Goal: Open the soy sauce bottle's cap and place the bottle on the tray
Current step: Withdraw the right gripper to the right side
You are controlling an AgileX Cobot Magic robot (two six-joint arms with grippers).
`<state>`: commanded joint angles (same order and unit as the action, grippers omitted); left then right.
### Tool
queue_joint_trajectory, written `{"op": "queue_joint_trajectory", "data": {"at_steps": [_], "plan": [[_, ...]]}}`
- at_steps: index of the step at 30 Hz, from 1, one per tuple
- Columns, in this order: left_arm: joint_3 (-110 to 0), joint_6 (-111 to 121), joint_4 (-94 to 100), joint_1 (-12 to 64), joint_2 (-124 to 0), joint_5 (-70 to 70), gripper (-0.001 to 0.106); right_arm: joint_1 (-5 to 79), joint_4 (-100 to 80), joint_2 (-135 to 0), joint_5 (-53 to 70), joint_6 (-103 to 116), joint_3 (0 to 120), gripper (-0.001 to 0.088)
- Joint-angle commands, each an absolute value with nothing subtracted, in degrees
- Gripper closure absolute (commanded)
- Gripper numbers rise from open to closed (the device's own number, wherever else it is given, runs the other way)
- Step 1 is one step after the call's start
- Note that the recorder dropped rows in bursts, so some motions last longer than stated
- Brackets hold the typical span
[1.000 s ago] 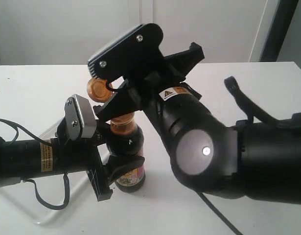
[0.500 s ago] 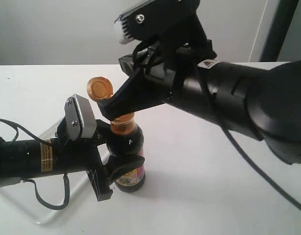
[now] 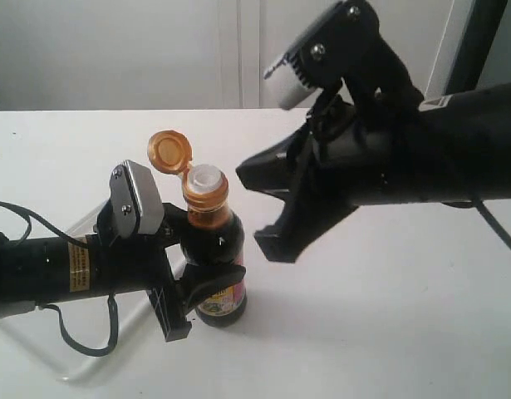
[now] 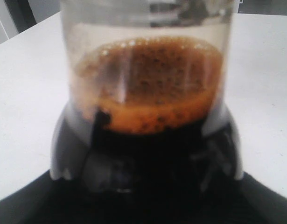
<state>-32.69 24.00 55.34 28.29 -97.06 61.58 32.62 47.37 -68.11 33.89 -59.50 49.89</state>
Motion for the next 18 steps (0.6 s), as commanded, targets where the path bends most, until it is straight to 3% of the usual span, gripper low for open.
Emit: {"op": "queue_joint_trajectory", "data": {"at_steps": [12,18], "plan": [[-32.69,25.64,54.41,28.29,-97.06,61.46,0.105,26.08,17.43,-68.11,44.30,-32.12,49.89,0.0868],[-32.69,26.15,54.17,28.29,-97.06,61.46,0.105,21.38,11.70,-68.32,45.89,-22.76,49.89,0.0868]]}}
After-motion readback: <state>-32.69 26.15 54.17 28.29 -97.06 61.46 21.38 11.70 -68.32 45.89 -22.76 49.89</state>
